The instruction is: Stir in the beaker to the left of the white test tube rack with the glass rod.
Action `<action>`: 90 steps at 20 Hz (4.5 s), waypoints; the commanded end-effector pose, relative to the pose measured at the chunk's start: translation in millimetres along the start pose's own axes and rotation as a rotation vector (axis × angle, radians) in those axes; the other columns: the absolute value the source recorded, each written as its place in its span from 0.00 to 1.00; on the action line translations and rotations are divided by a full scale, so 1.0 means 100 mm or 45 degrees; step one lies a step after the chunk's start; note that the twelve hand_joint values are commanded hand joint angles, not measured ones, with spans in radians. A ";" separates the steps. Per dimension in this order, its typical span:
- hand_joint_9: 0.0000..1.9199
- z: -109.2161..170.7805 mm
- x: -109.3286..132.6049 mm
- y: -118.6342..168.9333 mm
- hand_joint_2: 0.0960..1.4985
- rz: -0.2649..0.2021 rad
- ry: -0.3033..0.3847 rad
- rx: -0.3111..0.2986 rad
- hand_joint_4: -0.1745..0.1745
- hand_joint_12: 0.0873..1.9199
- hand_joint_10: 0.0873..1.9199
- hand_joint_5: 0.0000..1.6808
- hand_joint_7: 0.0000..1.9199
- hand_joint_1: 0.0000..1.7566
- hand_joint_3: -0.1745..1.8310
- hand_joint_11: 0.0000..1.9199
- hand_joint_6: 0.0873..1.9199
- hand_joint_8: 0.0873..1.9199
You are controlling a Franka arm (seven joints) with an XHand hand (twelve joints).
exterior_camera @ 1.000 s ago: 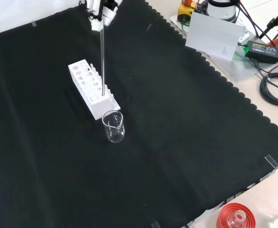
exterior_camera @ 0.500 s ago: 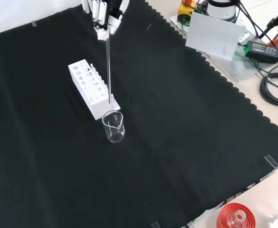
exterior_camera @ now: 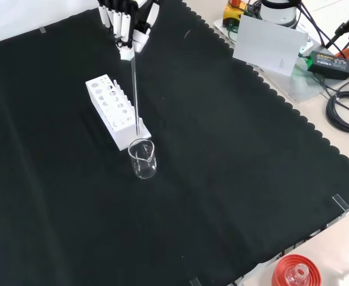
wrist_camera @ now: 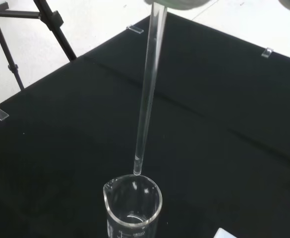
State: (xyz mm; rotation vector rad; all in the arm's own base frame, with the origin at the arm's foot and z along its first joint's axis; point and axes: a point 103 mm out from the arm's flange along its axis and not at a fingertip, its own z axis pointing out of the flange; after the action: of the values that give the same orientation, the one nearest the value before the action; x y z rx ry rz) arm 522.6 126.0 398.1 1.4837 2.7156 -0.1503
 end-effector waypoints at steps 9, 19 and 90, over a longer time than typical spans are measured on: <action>0.91 0.42 -0.08 0.16 0.68 -0.008 0.026 0.026 0.00 0.34 0.22 0.83 0.73 0.76 0.00 0.84 0.00 0.27; 0.91 0.69 -0.09 0.21 0.68 -0.031 0.031 0.025 0.00 0.34 0.22 0.83 0.73 0.76 0.00 0.84 0.00 0.27; 0.91 1.20 0.26 0.36 0.68 -0.100 0.095 0.096 0.00 0.34 0.21 0.84 0.73 0.76 0.00 0.84 0.00 0.27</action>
State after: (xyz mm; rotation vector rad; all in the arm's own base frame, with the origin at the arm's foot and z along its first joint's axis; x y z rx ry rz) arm 529.4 140.3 282.0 1.4541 2.8360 -0.1912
